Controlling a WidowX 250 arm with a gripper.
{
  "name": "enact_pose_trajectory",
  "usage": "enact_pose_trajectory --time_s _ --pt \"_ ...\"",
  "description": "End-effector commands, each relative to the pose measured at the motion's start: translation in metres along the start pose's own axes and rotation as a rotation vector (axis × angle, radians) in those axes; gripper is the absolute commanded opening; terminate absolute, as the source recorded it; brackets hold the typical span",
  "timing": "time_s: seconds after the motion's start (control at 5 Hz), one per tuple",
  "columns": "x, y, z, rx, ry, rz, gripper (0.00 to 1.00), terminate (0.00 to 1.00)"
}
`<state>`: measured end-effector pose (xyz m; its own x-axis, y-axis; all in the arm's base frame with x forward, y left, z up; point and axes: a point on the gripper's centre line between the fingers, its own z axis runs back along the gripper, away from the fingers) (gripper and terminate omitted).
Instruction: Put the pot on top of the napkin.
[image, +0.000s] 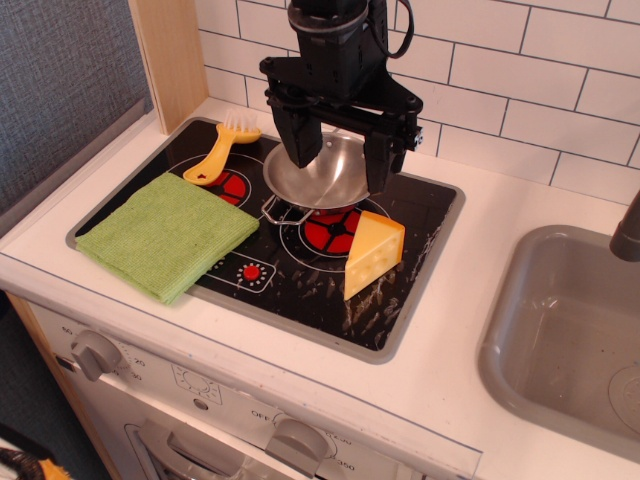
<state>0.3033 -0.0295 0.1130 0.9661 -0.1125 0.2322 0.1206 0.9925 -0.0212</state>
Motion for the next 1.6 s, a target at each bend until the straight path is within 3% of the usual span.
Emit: enact_pose_trajectory --time_s 0.0,0.4,0.6,0.8,1.4 --pt "0.0 0.0 0.0 0.0 0.0 0.0 1.0 0.0" --pt "0.003 0.052 -0.011 -0.028 0.0 0.202 1.0 0.0" --pt "0.017 0.077 -0.02 0.016 -0.022 0.298 1.0 0.0" --pt "0.037 0.091 -0.045 0.051 0.025 0.331 1.0 0.0" --pt "0.047 0.112 -0.093 0.053 0.175 0.398 1.0 0.0"
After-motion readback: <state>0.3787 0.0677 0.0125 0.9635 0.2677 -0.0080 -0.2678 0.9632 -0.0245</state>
